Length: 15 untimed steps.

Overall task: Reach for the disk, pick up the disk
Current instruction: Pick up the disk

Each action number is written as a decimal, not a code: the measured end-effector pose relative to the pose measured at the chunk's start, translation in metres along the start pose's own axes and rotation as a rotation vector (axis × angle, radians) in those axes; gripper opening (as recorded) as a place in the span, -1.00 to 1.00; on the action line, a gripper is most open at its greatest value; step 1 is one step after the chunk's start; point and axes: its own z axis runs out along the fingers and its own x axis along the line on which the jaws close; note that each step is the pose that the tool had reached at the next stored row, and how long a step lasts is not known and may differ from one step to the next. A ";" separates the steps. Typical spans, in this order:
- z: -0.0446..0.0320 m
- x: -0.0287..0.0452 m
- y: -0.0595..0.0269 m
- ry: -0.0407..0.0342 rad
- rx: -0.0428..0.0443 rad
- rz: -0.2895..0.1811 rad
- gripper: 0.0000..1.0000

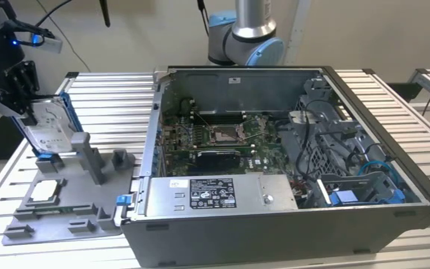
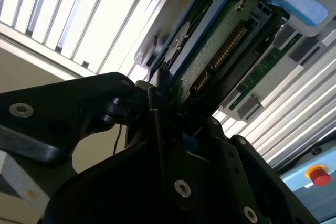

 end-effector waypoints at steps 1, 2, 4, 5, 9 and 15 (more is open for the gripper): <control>-0.0014 0.0000 0.0000 0.0000 0.0000 0.000 -1.00; -0.0029 0.0000 0.0000 0.0000 0.0001 0.000 -1.00; -0.0060 0.0000 0.0001 0.0000 0.0001 0.000 -1.00; -0.0077 0.0000 0.0001 0.0000 0.0001 0.000 -1.00; -0.0199 0.0001 0.0003 0.0000 0.0001 0.000 -1.00; -0.0301 0.0001 0.0005 0.0000 0.0001 0.000 -1.00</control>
